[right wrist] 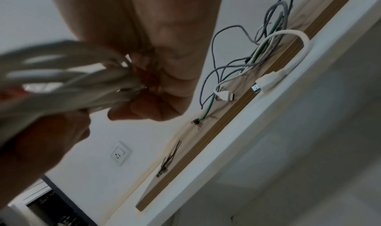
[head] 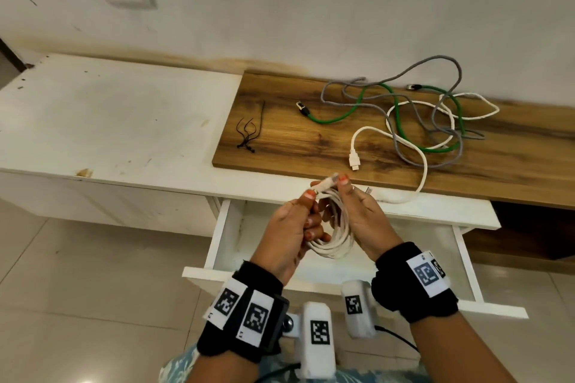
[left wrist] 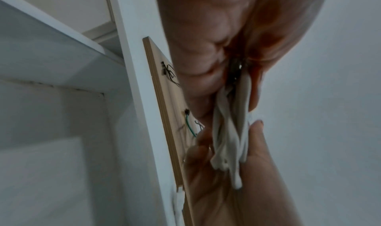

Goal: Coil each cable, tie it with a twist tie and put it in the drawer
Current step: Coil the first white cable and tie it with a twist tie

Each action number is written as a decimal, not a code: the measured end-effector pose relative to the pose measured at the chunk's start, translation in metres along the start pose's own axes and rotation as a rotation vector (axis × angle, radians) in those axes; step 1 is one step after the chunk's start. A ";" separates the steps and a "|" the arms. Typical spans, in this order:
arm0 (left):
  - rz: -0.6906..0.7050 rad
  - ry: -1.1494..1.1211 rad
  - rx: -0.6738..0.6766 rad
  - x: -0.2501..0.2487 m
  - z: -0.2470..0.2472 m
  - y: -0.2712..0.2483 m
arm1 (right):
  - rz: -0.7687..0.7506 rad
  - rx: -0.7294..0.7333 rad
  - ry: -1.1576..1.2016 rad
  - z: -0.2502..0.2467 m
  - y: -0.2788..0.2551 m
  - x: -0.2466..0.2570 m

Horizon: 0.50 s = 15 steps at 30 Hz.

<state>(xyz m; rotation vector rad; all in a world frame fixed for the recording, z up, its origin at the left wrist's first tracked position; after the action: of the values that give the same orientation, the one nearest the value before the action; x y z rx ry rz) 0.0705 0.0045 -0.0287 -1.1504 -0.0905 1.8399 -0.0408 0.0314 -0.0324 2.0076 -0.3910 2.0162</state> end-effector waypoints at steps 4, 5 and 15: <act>0.051 -0.131 -0.046 -0.029 -0.033 0.007 | 0.030 -0.009 -0.158 -0.007 0.016 -0.008; 0.071 -0.169 -0.069 -0.037 -0.043 0.008 | 0.013 0.001 -0.238 -0.008 0.024 -0.008; 0.138 -0.262 -0.311 -0.070 -0.123 0.010 | -0.039 0.581 -1.375 0.053 0.170 0.001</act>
<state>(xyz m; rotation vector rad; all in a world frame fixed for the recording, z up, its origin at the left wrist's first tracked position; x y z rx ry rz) 0.1635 -0.0992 -0.0559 -1.1393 -0.4719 2.1469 -0.0554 -0.1462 -0.0316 3.4335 0.0460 0.3878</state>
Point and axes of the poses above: each hand's wrist, its own y-axis towards the middle knuckle, its own z-axis out of the palm, x = y × z, the point moved 7 cm from there along y, towards the middle knuckle, and after that the axes turned 10 degrees about -z, right-handed, at the moved point
